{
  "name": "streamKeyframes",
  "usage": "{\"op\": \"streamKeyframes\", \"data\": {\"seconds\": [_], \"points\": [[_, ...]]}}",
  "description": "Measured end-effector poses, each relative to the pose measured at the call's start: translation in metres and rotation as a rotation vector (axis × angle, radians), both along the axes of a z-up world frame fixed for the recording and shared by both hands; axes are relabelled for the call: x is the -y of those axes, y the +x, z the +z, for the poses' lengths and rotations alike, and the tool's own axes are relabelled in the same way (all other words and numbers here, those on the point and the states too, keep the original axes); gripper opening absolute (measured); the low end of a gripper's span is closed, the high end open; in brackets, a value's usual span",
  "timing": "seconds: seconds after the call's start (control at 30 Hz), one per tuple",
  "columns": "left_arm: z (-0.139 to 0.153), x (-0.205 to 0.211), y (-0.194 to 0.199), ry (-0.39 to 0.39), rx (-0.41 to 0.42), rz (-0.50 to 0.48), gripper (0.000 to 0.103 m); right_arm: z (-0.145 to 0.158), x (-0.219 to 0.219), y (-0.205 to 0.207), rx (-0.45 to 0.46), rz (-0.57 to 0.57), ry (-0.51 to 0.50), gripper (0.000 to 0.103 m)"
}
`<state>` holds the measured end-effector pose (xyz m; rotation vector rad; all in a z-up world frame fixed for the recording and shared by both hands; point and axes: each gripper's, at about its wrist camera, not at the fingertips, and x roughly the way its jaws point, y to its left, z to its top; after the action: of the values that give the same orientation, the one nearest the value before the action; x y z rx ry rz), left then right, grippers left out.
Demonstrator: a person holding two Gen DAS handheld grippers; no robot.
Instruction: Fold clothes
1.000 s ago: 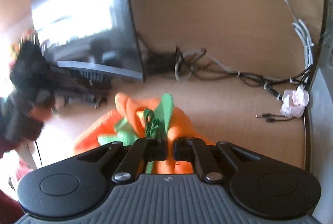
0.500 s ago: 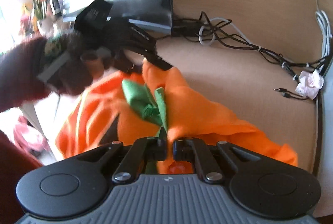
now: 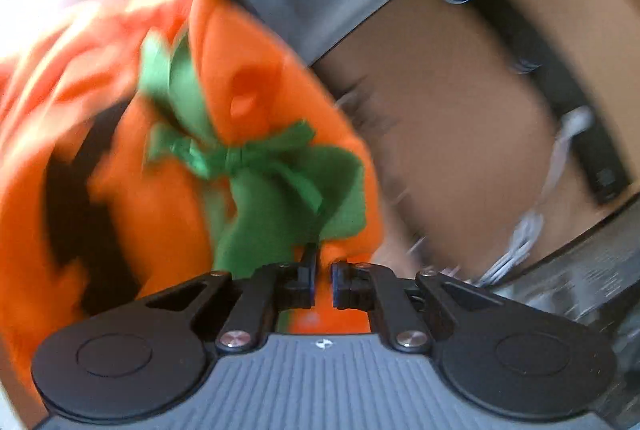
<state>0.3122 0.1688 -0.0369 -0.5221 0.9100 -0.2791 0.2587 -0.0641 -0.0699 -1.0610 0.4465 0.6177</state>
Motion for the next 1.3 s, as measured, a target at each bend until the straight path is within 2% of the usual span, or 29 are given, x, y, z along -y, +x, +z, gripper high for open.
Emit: {"op": "streamKeyframes", "data": {"seconds": [0.07,0.1,0.13,0.17,0.2,0.23,0.33,0.43,0.5,0.53,0.6,0.63,0.67,0.7,0.77,0.8,0.9,0.93,0.97,1.07,1.13,1.2,1.23,1.3], "points": [[-0.017,-0.002,-0.012,-0.017,-0.045,-0.007,0.01,-0.019,0.006,-0.015,-0.06,-0.033,-0.037,0.005],[-0.021,-0.003,-0.017,-0.024,-0.046,-0.013,0.01,-0.013,0.011,-0.016,-0.115,-0.081,-0.002,0.009],[-0.022,-0.004,-0.021,-0.028,-0.037,-0.018,0.011,-0.004,0.018,-0.015,-0.189,-0.145,0.048,0.018],[-0.022,-0.005,-0.023,-0.036,-0.032,-0.019,0.012,0.008,0.027,-0.011,-0.262,-0.222,0.119,0.035],[-0.024,-0.006,-0.023,-0.045,-0.034,-0.018,0.012,0.021,0.038,-0.005,-0.333,-0.309,0.206,0.045],[-0.026,-0.009,-0.023,-0.057,-0.038,-0.017,0.013,0.035,0.051,0.001,-0.401,-0.398,0.31,0.06],[-0.025,-0.015,-0.023,-0.072,-0.041,-0.021,0.015,0.065,0.09,0.023,-0.643,-0.651,0.695,0.064],[-0.027,-0.014,-0.022,-0.079,-0.037,-0.023,0.015,0.055,0.11,0.041,-0.93,-0.842,1.073,0.07],[-0.027,-0.014,-0.022,-0.08,-0.036,-0.024,0.015,0.035,0.108,0.05,-1.076,-0.963,1.223,0.07],[-0.027,-0.014,-0.022,-0.082,-0.036,-0.022,0.015,0.023,0.106,0.057,-1.124,-1.023,1.262,0.07],[-0.028,-0.016,-0.022,-0.088,-0.036,-0.014,0.015,0.001,0.101,0.076,-1.172,-1.111,1.288,0.07],[-0.028,-0.017,-0.021,-0.089,-0.037,-0.007,0.016,-0.007,0.097,0.088,-1.172,-1.115,1.282,0.063],[-0.027,-0.018,-0.019,-0.085,-0.037,0.0,0.016,-0.01,0.089,0.103,-1.149,-1.084,1.255,0.046],[-0.025,-0.019,-0.016,-0.076,-0.034,0.009,0.016,-0.011,0.077,0.117,-1.114,-1.039,1.215,0.038],[-0.017,-0.025,-0.013,-0.062,-0.017,0.034,0.016,0.005,0.052,0.135,-1.004,-0.887,1.143,0.02],[-0.01,-0.028,-0.013,-0.06,-0.001,0.043,0.015,0.02,0.039,0.14,-0.943,-0.782,1.115,0.017],[0.008,-0.035,-0.017,-0.057,0.064,0.047,0.015,0.074,0.023,0.133,-0.782,-0.44,1.117,0.014],[0.01,-0.036,-0.02,-0.059,0.071,0.042,0.015,0.086,0.023,0.131,-0.74,-0.363,1.106,0.014],[0.007,-0.035,-0.021,-0.063,0.061,0.035,0.017,0.09,0.025,0.131,-0.719,-0.332,1.083,0.014],[-0.017,-0.026,-0.023,-0.063,-0.033,0.023,0.018,0.064,0.036,0.138,-0.747,-0.408,0.997,0.014],[-0.033,-0.019,-0.026,-0.085,-0.093,0.015,0.023,0.029,0.044,0.144,-0.79,-0.525,0.912,0.015],[-0.039,-0.012,-0.03,-0.091,-0.11,0.0,0.025,0.001,0.053,0.144,-0.833,-0.631,0.861,0.021],[-0.039,-0.01,-0.031,-0.08,-0.107,-0.01,0.025,-0.001,0.058,0.14,-0.838,-0.647,0.87,0.024],[-0.038,-0.008,-0.031,-0.058,-0.101,-0.024,0.026,0.006,0.062,0.133,-0.826,-0.658,0.887,0.034]]}}
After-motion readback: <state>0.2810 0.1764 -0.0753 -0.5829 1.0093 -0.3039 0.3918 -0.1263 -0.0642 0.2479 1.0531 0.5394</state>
